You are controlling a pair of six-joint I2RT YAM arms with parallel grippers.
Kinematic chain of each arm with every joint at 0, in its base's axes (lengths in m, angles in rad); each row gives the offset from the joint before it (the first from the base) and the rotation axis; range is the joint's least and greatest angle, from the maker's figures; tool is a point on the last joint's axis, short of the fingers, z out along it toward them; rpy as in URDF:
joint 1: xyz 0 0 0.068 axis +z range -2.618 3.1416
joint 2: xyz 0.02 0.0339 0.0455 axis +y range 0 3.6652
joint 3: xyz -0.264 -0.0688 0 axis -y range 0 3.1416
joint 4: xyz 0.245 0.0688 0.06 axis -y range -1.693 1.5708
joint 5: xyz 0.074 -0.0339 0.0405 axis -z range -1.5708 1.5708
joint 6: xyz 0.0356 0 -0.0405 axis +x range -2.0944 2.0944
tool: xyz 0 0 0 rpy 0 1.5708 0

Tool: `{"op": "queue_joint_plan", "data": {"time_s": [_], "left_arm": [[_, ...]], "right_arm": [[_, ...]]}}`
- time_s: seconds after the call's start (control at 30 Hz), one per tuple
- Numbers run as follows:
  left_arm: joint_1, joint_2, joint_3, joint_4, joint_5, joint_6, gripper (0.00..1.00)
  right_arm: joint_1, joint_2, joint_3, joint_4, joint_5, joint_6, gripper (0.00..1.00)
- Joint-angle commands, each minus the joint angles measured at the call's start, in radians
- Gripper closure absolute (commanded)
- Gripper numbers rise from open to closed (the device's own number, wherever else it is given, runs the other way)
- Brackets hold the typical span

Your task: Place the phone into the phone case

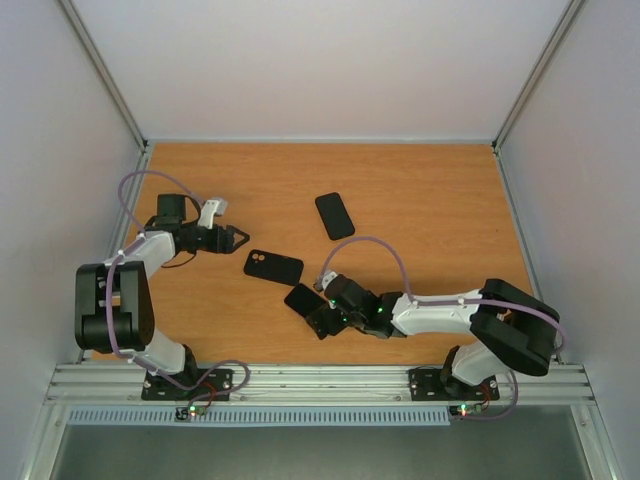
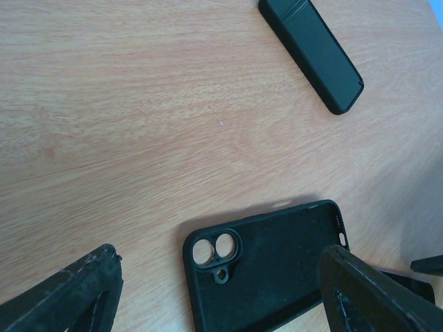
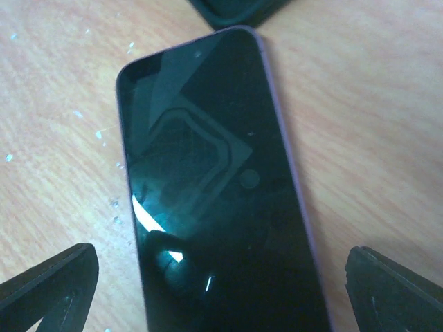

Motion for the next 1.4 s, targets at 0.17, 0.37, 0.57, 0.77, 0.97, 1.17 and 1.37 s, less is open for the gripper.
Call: {"op": "queue_joint_plan", "data": {"time_s": [0.17,0.37,0.57,0.77,0.97,1.17,1.37], "left_arm": [[-0.003,0.010,0.030,0.008,0.003,0.013,0.22],[-0.003,0.012,0.029,0.008,0.005,0.012,0.22],[-0.004,0.013,0.029,0.007,0.006,0.010,0.22],[-0.004,0.012,0.029,0.007,0.004,0.010,0.22],[-0.004,0.012,0.029,0.007,0.003,0.009,0.23],[-0.005,0.012,0.029,0.006,0.003,0.012,0.22],[-0.006,0.008,0.028,0.001,0.027,0.016,0.22]], "right_arm": [[0.090,0.081,0.021,0.008,0.071,0.017,0.02],[0.135,0.096,0.051,-0.109,0.234,0.064,0.02],[0.163,0.170,0.079,-0.174,0.333,0.106,0.02],[0.175,0.226,0.079,-0.136,0.333,0.119,0.02],[0.174,0.255,0.060,-0.069,0.278,0.101,0.09],[0.178,0.275,0.069,-0.082,0.273,0.102,0.32],[0.191,0.261,0.068,-0.111,0.307,0.113,0.60]]}}
